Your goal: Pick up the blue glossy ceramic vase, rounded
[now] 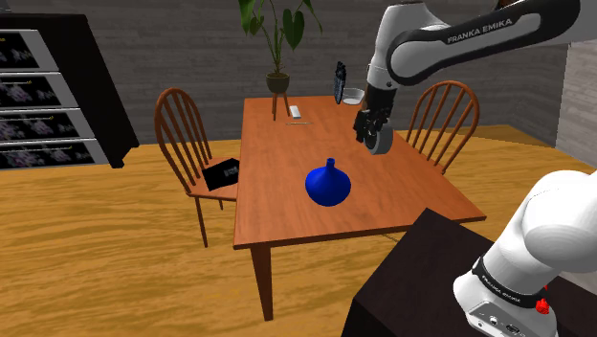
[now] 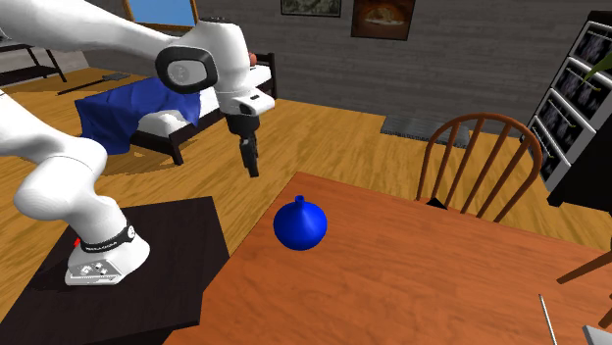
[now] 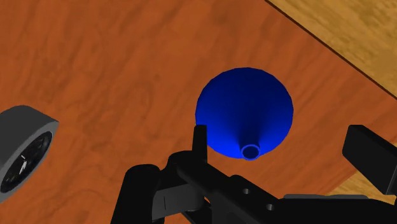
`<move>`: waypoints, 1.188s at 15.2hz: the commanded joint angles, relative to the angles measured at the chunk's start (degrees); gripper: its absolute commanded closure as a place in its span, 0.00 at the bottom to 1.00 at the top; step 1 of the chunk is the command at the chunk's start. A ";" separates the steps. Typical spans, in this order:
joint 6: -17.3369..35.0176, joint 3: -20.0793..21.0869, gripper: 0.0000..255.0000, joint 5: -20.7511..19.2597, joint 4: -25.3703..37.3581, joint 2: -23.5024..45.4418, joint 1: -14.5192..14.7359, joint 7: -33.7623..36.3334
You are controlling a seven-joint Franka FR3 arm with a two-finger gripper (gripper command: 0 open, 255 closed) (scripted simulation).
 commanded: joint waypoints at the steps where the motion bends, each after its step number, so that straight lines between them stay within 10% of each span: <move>1: 3.53 -0.33 0.00 0.52 0.76 4.06 0.18 -0.28; 18: 21.93 -0.75 0.00 5.61 9.05 30.24 0.90 -3.18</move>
